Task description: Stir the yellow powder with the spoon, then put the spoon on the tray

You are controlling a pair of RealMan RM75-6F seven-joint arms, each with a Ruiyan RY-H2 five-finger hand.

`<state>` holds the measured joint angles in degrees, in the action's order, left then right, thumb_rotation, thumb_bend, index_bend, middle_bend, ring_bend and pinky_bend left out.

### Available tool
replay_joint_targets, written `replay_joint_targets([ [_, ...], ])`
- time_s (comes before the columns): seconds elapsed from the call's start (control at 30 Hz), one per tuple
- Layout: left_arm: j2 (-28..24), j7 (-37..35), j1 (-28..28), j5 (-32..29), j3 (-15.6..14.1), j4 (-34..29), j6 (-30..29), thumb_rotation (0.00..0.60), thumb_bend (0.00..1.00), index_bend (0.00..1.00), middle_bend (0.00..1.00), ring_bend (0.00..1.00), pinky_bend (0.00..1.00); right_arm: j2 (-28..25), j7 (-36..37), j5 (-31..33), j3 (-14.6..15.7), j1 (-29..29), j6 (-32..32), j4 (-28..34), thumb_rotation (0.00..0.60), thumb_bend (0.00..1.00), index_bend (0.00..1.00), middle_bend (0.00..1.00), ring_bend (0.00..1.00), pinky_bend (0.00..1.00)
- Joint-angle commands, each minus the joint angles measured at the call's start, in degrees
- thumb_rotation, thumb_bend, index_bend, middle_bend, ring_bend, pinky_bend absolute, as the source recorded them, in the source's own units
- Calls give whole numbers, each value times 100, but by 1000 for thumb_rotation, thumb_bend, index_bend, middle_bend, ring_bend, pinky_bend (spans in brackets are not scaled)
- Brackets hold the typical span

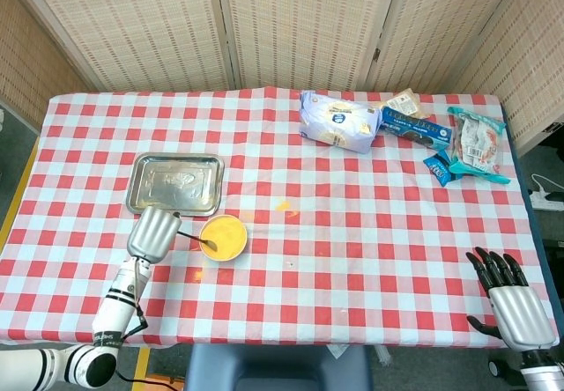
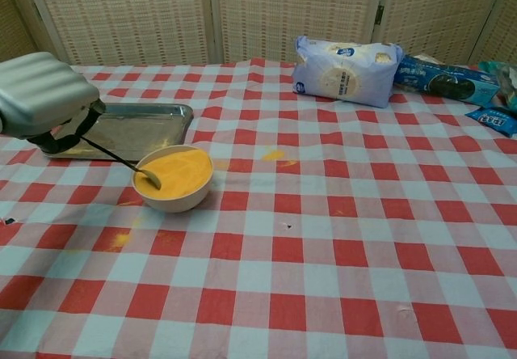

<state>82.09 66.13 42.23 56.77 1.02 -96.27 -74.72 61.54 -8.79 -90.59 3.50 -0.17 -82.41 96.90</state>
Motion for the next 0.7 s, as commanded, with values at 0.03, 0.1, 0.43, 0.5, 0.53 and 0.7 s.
replay_joint_targets([
  [0.03,125,12,58,-35,70,142,100,600,923,870,1000,1000,1000,-2,8,20,-8,2,7,-10,600,31,0,0,0,0],
  [0.1,211,-20,98,-54,138,245,158,600,923,870,1000,1000,1000,-2,17,48,-16,9,26,-24,600,31,0,0,0,0],
  [0.43,432,-349,215,-34,418,658,324,600,922,870,1000,1000,1000,-1,28,187,-67,35,93,-35,600,31,0,0,0,0],
  [0.5,445,-382,225,-34,447,695,339,600,924,870,1000,1000,1000,-3,24,202,-74,34,88,-31,600,31,0,0,0,0],
  [0.53,443,-412,227,-32,470,694,339,600,925,870,1000,1000,1000,-4,23,204,-77,32,81,-28,600,31,0,0,0,0],
  [0.7,309,-478,175,87,491,474,216,600,924,870,1000,1000,1000,-4,21,203,-70,37,96,-23,600,31,0,0,0,0],
])
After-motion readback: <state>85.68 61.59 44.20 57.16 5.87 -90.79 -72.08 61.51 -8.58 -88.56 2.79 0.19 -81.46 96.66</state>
